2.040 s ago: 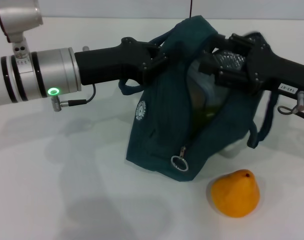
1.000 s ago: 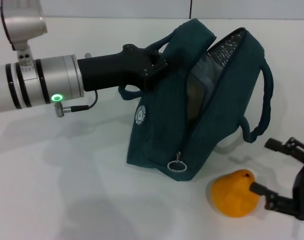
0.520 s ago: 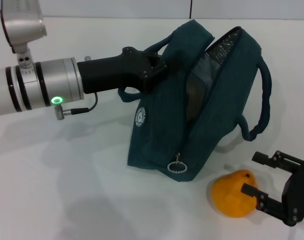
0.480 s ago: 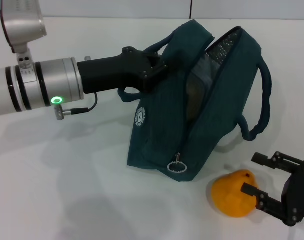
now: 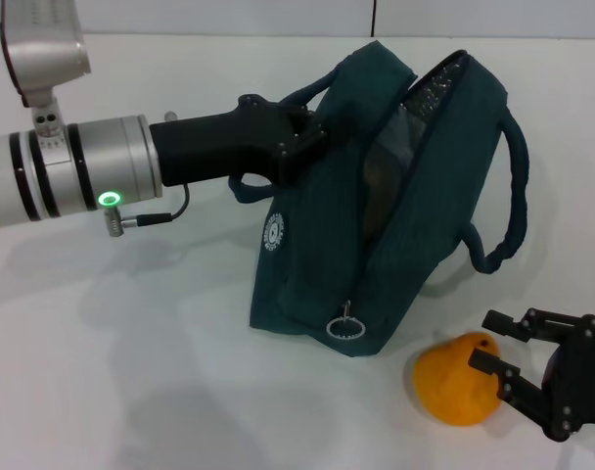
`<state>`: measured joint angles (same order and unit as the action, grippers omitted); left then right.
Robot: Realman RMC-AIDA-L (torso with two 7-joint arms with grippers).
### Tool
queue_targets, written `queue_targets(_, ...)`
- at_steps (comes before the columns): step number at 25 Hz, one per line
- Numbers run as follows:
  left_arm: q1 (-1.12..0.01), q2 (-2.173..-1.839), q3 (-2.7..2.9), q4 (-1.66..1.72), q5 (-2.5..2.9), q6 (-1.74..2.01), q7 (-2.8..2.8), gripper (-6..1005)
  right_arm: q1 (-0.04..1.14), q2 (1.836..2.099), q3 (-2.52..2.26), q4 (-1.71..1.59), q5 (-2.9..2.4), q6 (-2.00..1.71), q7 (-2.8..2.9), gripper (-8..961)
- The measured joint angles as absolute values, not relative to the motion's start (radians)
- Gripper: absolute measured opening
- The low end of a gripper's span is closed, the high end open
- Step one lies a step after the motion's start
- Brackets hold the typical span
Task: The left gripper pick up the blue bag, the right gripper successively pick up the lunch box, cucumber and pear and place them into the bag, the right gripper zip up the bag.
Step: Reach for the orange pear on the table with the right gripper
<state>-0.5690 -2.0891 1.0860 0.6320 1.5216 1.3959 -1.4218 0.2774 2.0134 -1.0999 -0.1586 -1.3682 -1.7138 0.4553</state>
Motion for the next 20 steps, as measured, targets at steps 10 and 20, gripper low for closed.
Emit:
queue_targets(10,-0.567,-2.089,1.086,0.632,1.524,1.396,-1.420,40,0.286,2.015,-1.112,-0.157,-1.369,-1.707,0.463,330)
queue_targets(20,-0.566,-2.089,1.087,0.632,1.526,1.396,-1.419,41,0.291,2.017,-1.116,-0.155,-1.367,-1.695,0.493,320)
